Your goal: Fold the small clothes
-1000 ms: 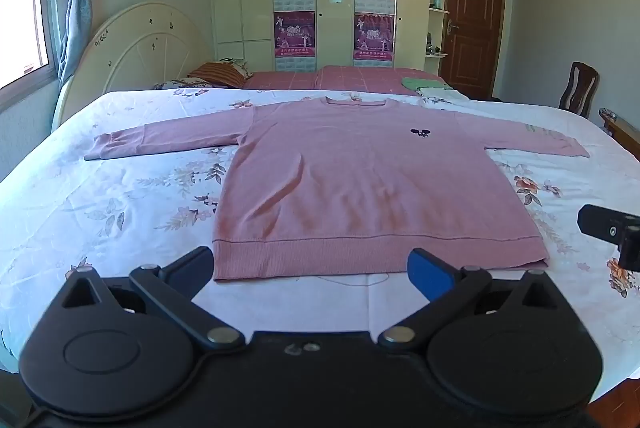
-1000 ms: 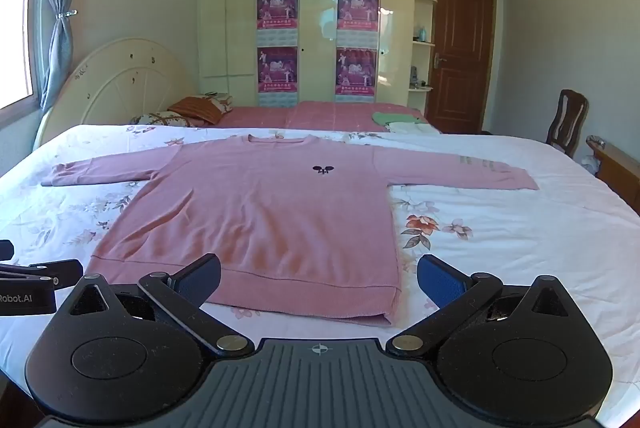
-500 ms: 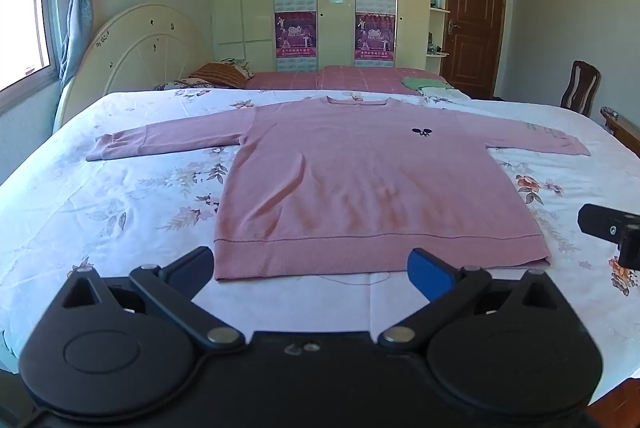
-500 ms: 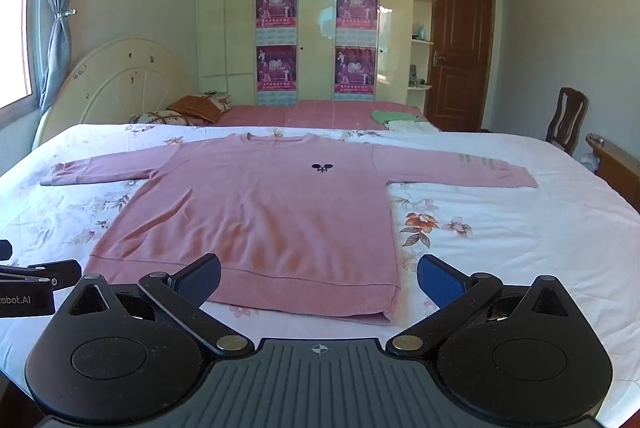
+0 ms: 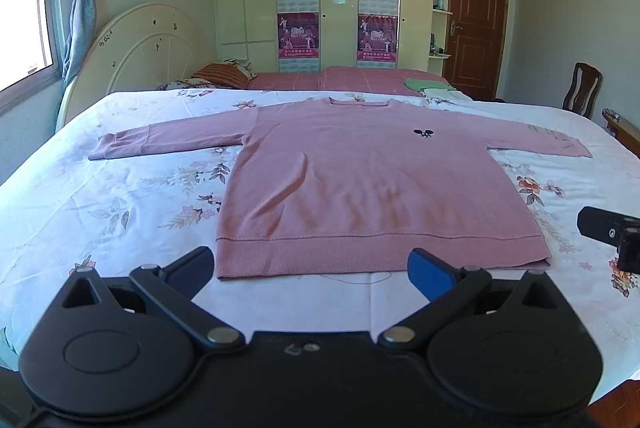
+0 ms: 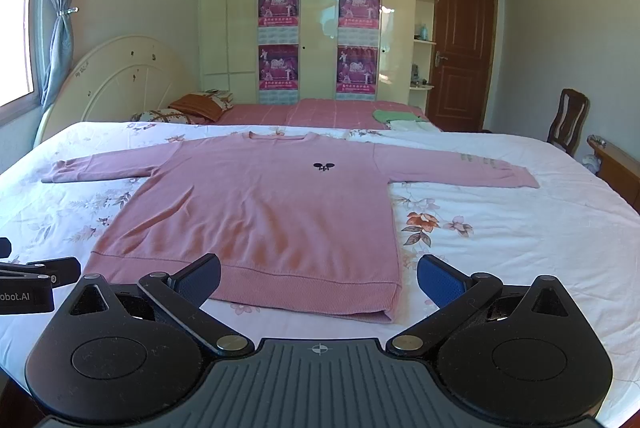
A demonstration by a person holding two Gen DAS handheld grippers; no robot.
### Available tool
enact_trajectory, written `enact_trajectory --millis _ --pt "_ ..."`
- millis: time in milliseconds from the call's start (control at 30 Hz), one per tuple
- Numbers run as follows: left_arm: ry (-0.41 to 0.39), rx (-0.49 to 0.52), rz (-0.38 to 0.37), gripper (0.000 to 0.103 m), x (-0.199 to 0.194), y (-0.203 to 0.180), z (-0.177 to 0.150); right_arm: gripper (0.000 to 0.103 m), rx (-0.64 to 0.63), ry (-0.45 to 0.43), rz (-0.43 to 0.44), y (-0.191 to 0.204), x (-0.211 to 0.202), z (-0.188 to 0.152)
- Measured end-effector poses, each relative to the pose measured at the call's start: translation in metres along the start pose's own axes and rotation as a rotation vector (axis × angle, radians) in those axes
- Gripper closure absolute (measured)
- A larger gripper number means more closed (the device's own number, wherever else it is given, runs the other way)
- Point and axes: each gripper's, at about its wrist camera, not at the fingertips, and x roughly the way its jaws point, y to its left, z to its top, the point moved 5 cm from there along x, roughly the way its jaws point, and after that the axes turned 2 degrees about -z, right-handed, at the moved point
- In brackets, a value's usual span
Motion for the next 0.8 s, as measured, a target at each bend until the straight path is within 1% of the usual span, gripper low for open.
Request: enact_trajectory --millis 300,367,533,567,633,733,800 --pt "0.003 -0.001 0.003 0.000 -0.001 0.001 0.001 0.000 -0.005 -0.006 0.000 0.000 -0.003 0.001" --pt "0.007 0.004 0.025 0.000 -0.001 0.001 0.001 0.000 -0.002 -0.008 -0.005 -0.001 -0.003 0.001" --pt "0.013 -0.033 0.019 0.000 0.004 -0.003 0.003 0.000 -0.003 -0.018 -0.014 -0.006 -0.002 0.002" --pt "0.013 -0.040 0.003 0.000 0.006 -0.004 0.004 0.000 -0.004 -0.022 -0.020 -0.007 -0.002 0.002" --pt "0.007 -0.049 -0.059 0.000 0.009 -0.009 0.006 0.000 0.001 -0.028 -0.024 -0.011 -0.002 0.004" --pt "-0.009 -0.028 -0.090 0.001 0.015 -0.020 0.011 0.000 0.002 -0.032 -0.031 -0.019 -0.001 0.007" --pt "-0.010 -0.044 -0.137 0.000 0.021 -0.026 0.015 0.000 0.015 -0.030 -0.044 -0.029 0.001 0.009"
